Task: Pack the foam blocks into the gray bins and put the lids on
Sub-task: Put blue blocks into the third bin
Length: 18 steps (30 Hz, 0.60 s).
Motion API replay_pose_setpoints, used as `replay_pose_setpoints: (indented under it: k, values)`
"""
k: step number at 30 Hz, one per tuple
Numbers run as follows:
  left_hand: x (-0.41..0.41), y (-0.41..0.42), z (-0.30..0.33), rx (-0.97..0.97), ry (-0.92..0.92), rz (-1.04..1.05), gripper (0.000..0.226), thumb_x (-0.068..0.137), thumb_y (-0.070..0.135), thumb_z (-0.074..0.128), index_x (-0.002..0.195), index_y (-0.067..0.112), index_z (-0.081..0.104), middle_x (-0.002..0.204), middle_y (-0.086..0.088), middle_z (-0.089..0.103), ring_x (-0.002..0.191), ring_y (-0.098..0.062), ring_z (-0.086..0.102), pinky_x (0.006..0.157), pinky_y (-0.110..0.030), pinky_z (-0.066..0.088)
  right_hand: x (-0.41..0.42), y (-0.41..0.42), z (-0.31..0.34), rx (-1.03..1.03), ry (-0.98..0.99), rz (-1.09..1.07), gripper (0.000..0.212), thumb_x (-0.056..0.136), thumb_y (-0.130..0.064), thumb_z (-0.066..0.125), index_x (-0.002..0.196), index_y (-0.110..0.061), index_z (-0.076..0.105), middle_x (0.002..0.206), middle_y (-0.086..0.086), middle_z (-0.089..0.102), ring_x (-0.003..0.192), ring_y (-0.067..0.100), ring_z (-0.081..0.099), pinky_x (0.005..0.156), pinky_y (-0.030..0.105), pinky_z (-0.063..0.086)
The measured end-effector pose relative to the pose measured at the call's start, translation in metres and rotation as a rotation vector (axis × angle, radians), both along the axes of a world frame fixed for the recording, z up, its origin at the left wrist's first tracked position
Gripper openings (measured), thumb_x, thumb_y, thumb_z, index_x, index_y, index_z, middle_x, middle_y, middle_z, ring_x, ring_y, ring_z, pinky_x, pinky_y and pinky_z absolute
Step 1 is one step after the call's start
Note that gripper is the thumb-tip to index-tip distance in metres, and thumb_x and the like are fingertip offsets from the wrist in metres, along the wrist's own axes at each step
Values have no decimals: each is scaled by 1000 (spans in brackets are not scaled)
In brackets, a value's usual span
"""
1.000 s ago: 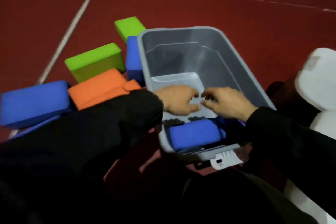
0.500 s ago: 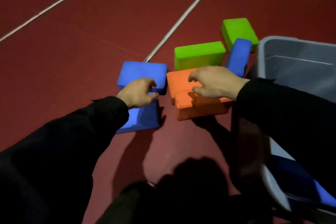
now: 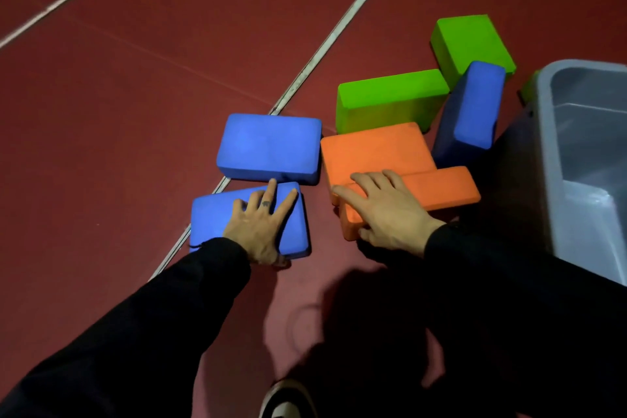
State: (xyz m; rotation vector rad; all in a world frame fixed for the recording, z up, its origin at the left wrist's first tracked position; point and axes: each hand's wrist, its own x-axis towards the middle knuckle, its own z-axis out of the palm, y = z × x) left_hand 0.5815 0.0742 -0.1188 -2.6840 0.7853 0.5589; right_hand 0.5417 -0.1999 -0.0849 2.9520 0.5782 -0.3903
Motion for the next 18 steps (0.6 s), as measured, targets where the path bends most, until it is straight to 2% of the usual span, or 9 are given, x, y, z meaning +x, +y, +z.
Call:
replay_pose_setpoints:
  k: [2,4,6,7,9,11,13,15,18]
  values:
    - [7,-4,3,-26,53,26,137,56,98,53,160,31,-9,168,-16,-7,146,-39,16,107,-57,26,2,0,0,18,15,-10,99,73,-50,73,158,-34,25,158,14,36,139,37,39,116,55,26]
    - [19,-10,10,-110,124,93,119,65,98,45,158,34,8,165,-16,9,143,-39,20,109,-57,26,3,0,0,28,20,-15,96,74,-55,68,158,-35,25,159,14,36,139,37,39,116,55,26]
    - [34,-11,16,-160,156,88,101,73,92,47,152,35,21,155,-16,24,133,-37,28,107,-54,31,2,1,0,57,8,-22,92,77,-59,62,157,-35,26,159,14,37,140,37,39,116,56,25]
    - [40,-9,17,-154,174,68,101,71,91,50,151,36,22,151,-14,27,130,-37,30,105,-53,33,0,3,1,72,11,-32,90,79,-64,58,158,-36,24,161,14,34,143,38,35,118,57,21]
    - [43,-6,20,-110,227,56,112,65,97,48,154,37,16,155,-14,22,134,-37,26,109,-54,33,1,9,9,134,70,-90,90,84,-78,43,160,-40,13,168,13,19,154,36,16,123,61,6]
    - [34,-5,16,-154,226,122,109,71,96,42,158,37,14,165,-11,13,144,-37,18,114,-56,26,11,22,22,221,105,-132,89,87,-83,31,162,-40,9,171,11,12,158,33,5,124,61,0]
    - [15,-4,6,-361,173,274,91,84,83,42,157,31,27,166,-10,17,147,-35,20,115,-54,24,32,42,29,279,31,-114,85,90,-76,35,161,-32,23,167,15,23,155,35,19,125,56,14]
    - [-2,2,-2,-605,96,448,79,86,72,46,147,21,46,158,-13,35,144,-36,32,116,-50,29,67,60,29,337,-3,-104,79,92,-62,50,158,-20,35,162,17,35,147,37,36,121,47,30]
    - [-15,30,-9,-717,-241,695,80,77,60,56,141,10,51,150,-17,46,143,-40,35,116,-50,29,135,92,17,356,53,-219,83,90,-48,64,158,-13,31,164,16,31,146,36,37,118,43,35]
